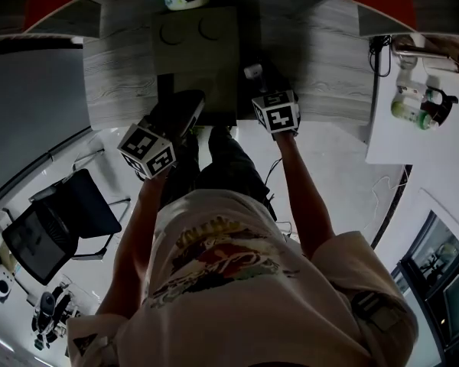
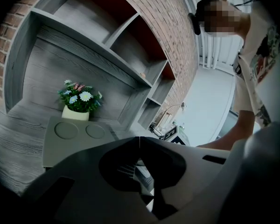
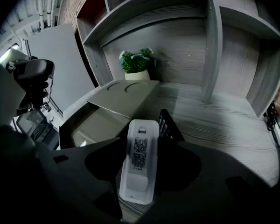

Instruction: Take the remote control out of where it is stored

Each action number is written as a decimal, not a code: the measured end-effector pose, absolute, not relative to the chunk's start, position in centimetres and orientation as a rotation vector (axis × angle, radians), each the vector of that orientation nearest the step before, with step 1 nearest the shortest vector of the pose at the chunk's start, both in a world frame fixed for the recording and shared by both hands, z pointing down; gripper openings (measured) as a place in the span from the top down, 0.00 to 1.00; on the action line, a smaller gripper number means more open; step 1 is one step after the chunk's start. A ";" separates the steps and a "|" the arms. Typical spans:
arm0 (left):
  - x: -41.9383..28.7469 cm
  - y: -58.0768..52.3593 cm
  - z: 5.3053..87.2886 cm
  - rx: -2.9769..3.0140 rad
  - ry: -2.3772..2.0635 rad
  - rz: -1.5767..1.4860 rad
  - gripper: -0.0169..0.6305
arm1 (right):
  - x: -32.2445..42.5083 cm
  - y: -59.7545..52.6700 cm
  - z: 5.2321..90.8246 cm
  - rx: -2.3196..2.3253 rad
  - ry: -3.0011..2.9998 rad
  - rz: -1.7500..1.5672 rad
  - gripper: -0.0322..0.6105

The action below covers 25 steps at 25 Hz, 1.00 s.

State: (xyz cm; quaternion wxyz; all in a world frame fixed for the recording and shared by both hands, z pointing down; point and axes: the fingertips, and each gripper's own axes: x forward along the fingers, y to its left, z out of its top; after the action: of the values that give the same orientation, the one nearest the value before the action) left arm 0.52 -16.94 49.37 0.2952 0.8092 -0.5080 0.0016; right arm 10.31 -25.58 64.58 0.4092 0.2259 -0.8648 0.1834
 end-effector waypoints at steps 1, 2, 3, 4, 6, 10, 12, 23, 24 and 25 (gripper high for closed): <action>0.5 -16.9 49.5 2.148 -1.351 0.005 0.96 | 10.3 -26.0 64.8 0.574 -2.176 0.453 0.60; 0.5 -16.8 49.6 2.143 -1.351 0.005 0.96 | 10.2 -26.6 64.9 0.585 -2.179 0.444 0.60; 0.4 -16.7 49.8 2.139 -1.352 0.007 0.96 | 10.2 -27.1 65.0 0.593 -2.184 0.437 0.60; 0.3 -16.7 49.9 2.136 -1.353 0.008 0.96 | 10.1 -27.6 65.1 0.599 -2.188 0.433 0.60; 0.0 -16.8 50.0 2.132 -1.358 0.008 0.96 | 9.9 -28.2 65.2 0.601 -2.188 0.433 0.60; -0.5 -17.4 49.9 2.131 -1.374 -0.002 0.96 | 9.6 -28.5 65.7 0.597 -2.181 0.439 0.60; -0.7 -17.8 49.7 2.133 -1.381 -0.008 0.96 | 9.5 -28.4 66.0 0.594 -2.176 0.445 0.60; -1.2 -17.2 49.7 2.116 -1.398 -0.021 0.96 | 9.3 -28.5 66.5 0.606 -2.175 0.448 0.60; -1.3 -17.1 49.7 2.114 -1.401 -0.023 0.96 | 9.5 -28.5 66.7 0.608 -2.163 0.446 0.60; -1.4 -17.0 49.7 2.112 -1.403 -0.025 0.96 | 9.7 -28.5 67.1 0.615 -2.145 0.444 0.60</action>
State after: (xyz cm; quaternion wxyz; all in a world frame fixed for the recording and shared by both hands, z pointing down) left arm -1.35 -17.02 49.69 0.2983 0.7950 -0.5282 -0.0095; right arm 9.69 -28.45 67.06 0.4196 0.2455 -0.8557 0.1773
